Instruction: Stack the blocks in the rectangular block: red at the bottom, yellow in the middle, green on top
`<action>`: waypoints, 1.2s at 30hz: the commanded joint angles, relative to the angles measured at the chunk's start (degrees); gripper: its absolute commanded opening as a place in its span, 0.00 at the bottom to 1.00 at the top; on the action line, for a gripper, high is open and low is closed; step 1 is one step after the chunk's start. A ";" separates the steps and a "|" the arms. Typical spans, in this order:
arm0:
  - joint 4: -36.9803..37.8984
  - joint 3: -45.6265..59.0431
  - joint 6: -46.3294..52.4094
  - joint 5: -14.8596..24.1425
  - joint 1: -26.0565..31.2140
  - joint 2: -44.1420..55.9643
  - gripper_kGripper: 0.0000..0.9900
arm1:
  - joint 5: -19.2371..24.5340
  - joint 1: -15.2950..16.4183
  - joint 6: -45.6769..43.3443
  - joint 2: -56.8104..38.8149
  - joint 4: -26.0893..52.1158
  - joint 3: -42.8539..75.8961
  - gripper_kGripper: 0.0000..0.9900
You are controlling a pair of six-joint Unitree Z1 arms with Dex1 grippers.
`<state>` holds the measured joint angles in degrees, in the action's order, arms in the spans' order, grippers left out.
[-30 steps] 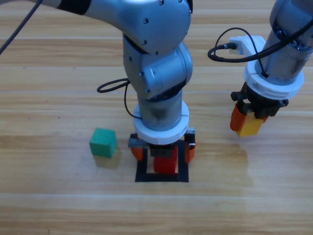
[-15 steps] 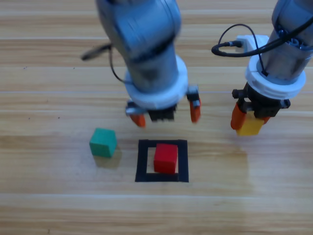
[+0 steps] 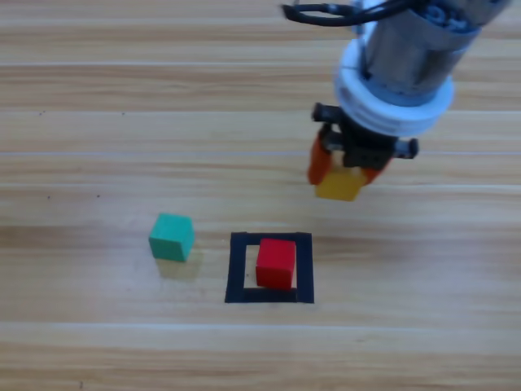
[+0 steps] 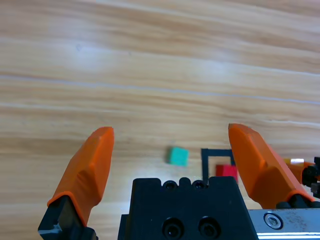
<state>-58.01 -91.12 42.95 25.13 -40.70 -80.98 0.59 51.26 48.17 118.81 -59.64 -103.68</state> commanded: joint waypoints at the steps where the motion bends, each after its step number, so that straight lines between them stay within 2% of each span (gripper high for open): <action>1: 0.97 2.17 -9.29 0.62 6.34 3.99 0.98 | 1.60 6.48 4.21 12.06 -9.26 -12.42 0.16; 3: 3.78 5.51 -12.45 1.50 6.43 6.10 0.97 | 2.39 7.45 5.79 15.31 -12.87 -17.69 0.16; 7: 23.03 25.37 -16.94 0.80 6.43 20.16 0.98 | 2.66 8.50 7.90 18.73 -15.59 -23.14 0.16; 9: 28.12 31.17 -18.61 -0.87 6.43 25.61 1.00 | 2.75 8.68 9.22 19.70 -15.59 -24.11 0.16; 15: 28.83 31.00 -17.02 -3.51 6.43 25.35 1.00 | 3.10 8.77 11.24 23.66 -17.96 -28.50 0.16; 21: 29.88 31.97 -17.73 -3.95 6.43 22.80 1.00 | 3.36 8.77 12.82 26.73 -20.16 -32.72 0.16; 36: 32.78 35.66 -17.64 -5.88 6.43 22.54 1.00 | 3.19 8.77 14.76 28.05 -20.69 -33.34 0.16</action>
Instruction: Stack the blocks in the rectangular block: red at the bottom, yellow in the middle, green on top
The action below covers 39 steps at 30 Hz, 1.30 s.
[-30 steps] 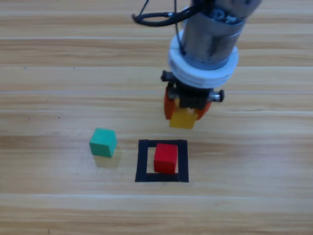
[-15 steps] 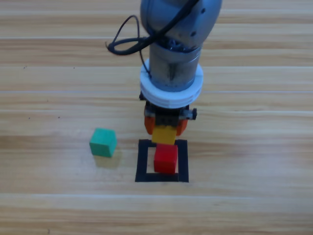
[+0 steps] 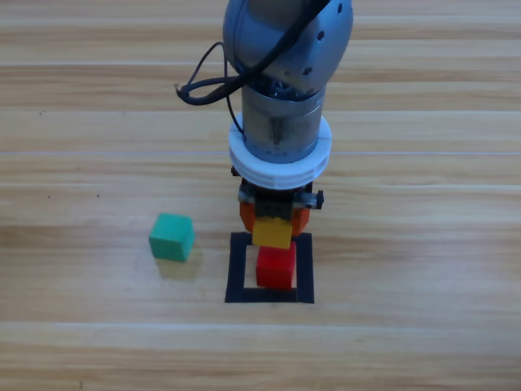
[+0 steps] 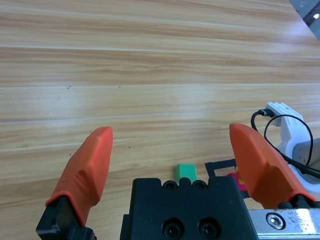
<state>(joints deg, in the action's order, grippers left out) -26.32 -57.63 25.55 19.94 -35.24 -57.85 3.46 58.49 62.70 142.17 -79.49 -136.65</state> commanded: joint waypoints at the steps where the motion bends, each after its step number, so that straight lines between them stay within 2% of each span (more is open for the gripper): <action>1: 1.27 2.34 -0.15 -0.69 0.97 -0.60 1.00 | 0.32 1.54 0.23 4.79 -0.93 -0.37 0.17; 34: 4.61 5.95 0.99 -1.75 0.97 -0.69 1.00 | 0.41 2.68 0.23 6.19 -1.72 -1.61 0.19; 35: 4.61 5.95 1.17 -1.75 0.97 -0.69 1.00 | 0.23 2.68 0.14 6.54 -1.72 -1.78 0.30; 36: 4.61 5.95 1.17 -1.75 0.97 -0.69 1.00 | 0.14 2.68 -0.30 7.16 -1.72 -2.40 0.52; 37: 4.61 5.95 1.17 -1.84 0.97 -0.69 1.00 | 0.14 2.68 -0.39 7.33 -1.98 -2.48 0.86; 38: 4.61 5.95 1.17 -1.84 0.97 -0.69 1.00 | 0.23 2.68 -0.47 7.51 -2.07 -2.66 0.99; 39: 4.61 5.95 1.17 -1.92 0.97 -0.69 1.00 | 0.32 2.68 -0.47 7.51 -2.07 -2.75 1.00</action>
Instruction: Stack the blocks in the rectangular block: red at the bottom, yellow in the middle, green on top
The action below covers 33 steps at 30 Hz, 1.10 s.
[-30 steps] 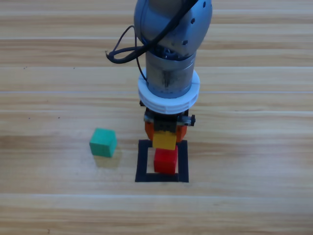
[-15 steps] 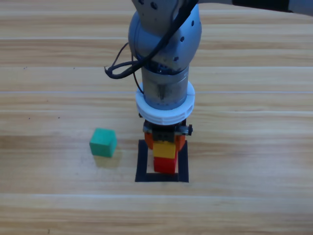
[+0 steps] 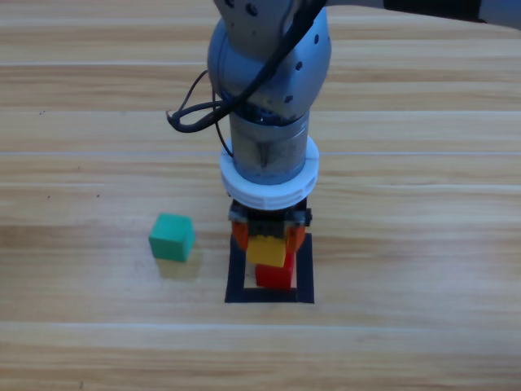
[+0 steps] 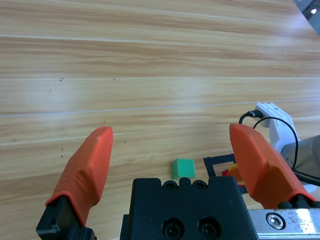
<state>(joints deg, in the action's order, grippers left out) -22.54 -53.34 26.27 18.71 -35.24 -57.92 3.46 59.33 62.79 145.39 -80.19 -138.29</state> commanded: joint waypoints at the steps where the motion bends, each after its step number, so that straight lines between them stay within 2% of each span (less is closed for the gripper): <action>1: 0.83 1.66 0.44 -0.69 0.97 -0.62 1.00 | 0.32 1.84 -0.65 4.47 -1.37 -1.37 1.00; 11: 0.92 1.75 0.71 -0.78 0.97 -0.71 1.00 | 1.11 1.84 -4.07 1.57 -1.37 -4.36 1.00; 18: 1.36 -0.10 3.52 -1.31 0.97 -2.46 1.00 | 2.34 1.66 -11.11 -7.13 -1.37 -4.53 1.00; 21: 1.36 -1.68 5.63 -1.75 0.97 -4.13 1.00 | 2.25 -0.27 -16.29 -10.12 -1.37 -3.65 1.00; 24: 1.27 -3.35 7.65 -2.72 0.97 -7.30 1.00 | 2.16 -3.52 -22.09 -13.29 -1.37 -1.02 1.00; 29: -1.81 -9.94 9.41 -6.23 2.11 -18.02 0.99 | 2.87 -8.27 -29.65 -21.81 0.12 7.60 1.00; 31: -4.18 -13.02 9.23 -7.37 2.29 -22.59 0.98 | 2.60 -10.82 -32.46 -27.70 4.69 15.77 1.00; 33: -6.99 -16.45 7.83 -8.34 2.37 -27.86 0.98 | 0.41 -13.37 -36.33 -35.08 13.13 27.37 1.00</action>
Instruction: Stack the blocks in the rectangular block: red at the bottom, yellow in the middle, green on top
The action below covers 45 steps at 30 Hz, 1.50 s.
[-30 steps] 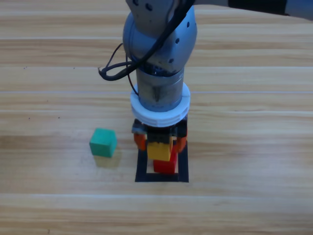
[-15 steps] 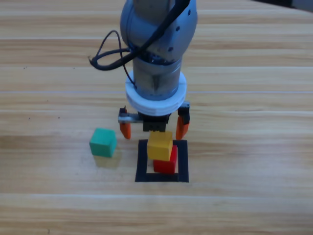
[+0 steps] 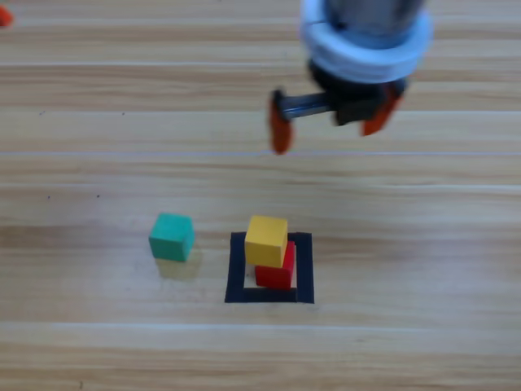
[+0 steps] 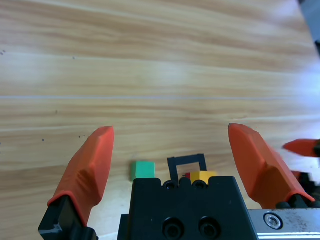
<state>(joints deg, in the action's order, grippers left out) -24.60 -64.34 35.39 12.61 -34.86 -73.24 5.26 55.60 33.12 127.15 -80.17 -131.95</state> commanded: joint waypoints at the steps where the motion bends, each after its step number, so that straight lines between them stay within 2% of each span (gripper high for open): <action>1: -6.69 -7.29 -2.08 -2.41 1.98 -15.17 0.98 | -3.06 -10.86 -8.33 -20.01 17.07 26.31 1.00; 3: -9.41 -10.02 -3.92 -2.50 1.98 -20.27 0.98 | -4.99 -12.71 -12.11 -26.52 24.28 36.15 1.00; 7: -11.96 -11.95 -6.65 -2.76 1.90 -28.88 0.98 | -5.87 -13.23 -19.05 -32.93 30.96 47.84 1.00; 13: -13.46 -12.74 -9.72 -2.76 1.81 -35.83 0.98 | -15.63 -13.76 -26.61 -43.04 46.78 65.07 1.00; 15: -13.46 -12.39 -10.43 -2.76 1.81 -36.53 0.98 | -17.74 -13.76 -28.02 -44.97 49.59 67.79 1.00; 34: -13.81 -10.46 -9.90 -5.05 -2.23 -37.59 0.98 | -19.23 -13.76 -27.67 -37.50 50.47 67.09 1.00; 45: -12.05 -6.94 -8.76 -6.02 -3.73 -37.85 0.98 | -19.32 -13.76 -27.23 -37.33 50.29 67.18 1.00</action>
<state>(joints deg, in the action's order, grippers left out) -37.59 -73.36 25.49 7.25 -36.76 -109.22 -12.98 43.17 5.59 87.46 -30.53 -64.95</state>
